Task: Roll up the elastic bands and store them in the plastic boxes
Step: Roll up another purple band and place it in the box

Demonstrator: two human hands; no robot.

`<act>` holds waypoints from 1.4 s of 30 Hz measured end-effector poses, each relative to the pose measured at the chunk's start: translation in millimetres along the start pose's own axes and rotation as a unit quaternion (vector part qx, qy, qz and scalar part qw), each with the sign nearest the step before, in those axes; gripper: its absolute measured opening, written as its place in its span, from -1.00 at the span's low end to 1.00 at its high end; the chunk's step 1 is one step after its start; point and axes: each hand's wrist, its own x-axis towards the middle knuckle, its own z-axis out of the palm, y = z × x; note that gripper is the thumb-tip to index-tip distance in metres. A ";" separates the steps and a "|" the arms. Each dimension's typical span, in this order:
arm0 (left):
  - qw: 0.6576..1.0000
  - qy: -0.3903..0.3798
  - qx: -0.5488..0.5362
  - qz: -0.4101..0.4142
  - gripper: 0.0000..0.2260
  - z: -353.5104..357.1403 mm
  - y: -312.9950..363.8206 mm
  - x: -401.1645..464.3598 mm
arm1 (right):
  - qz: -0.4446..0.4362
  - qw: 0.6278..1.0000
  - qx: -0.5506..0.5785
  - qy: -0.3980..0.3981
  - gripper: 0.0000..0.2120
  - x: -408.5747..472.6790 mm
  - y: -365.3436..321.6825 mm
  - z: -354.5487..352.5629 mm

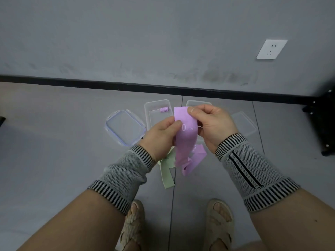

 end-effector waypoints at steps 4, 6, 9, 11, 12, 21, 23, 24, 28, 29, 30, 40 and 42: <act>0.999 0.024 0.002 0.033 -0.79 10.1 -5.2 0.0 | -0.007 0.999 -0.006 0.031 -0.80 1.2 5.2 2.5; 0.998 0.042 0.000 0.044 -0.74 10.3 -7.1 2.5 | -0.019 0.999 -0.018 0.033 -0.84 0.7 5.0 2.5; 0.996 0.070 -0.043 0.046 -0.79 7.9 -0.3 4.2 | 0.004 1.000 0.011 -0.019 -0.94 -0.7 6.1 -1.3; 0.990 0.090 -0.104 0.025 -0.79 2.0 5.7 8.2 | 0.045 0.995 -0.015 -0.083 -0.84 -1.5 10.0 -6.3; 0.985 0.096 -0.141 0.012 -0.80 -2.4 8.7 10.6 | 0.050 0.991 -0.064 -0.108 -0.78 -2.5 11.7 -7.9; 0.943 0.096 -0.308 -0.081 -0.63 -33.0 8.8 20.7 | -0.078 0.901 -0.384 -0.187 -0.88 -15.5 18.8 7.9; 0.938 0.089 -0.322 -0.092 -0.62 -35.9 7.3 21.6 | -0.080 0.907 -0.376 -0.174 -0.87 -14.3 20.7 7.9; 0.933 0.087 -0.337 -0.094 -0.62 -37.6 7.3 22.0 | -0.074 0.913 -0.363 -0.171 -0.87 -13.7 21.0 7.1; 0.910 0.078 -0.395 -0.101 -0.63 -45.4 10.3 23.0 | -0.006 0.928 -0.324 -0.182 -0.91 -13.2 24.0 -1.3; 0.907 0.072 -0.402 -0.102 -0.65 -46.5 10.9 22.8 | 0.012 0.928 -0.320 -0.189 -0.88 -13.2 25.5 -3.1; 0.906 0.068 -0.405 -0.101 -0.67 -47.3 11.9 22.6 | 0.029 0.927 -0.318 -0.195 -0.87 -13.1 26.7 -4.5; 0.839 0.212 -0.488 -0.110 -0.70 -93.4 -2.8 33.3 | 0.121 0.901 -0.343 -0.238 -0.93 -10.6 36.3 -17.6; 0.828 0.229 -0.497 -0.120 -0.69 -101.7 -11.3 35.4 | 0.131 0.907 -0.327 -0.232 -0.94 -9.1 38.5 -19.1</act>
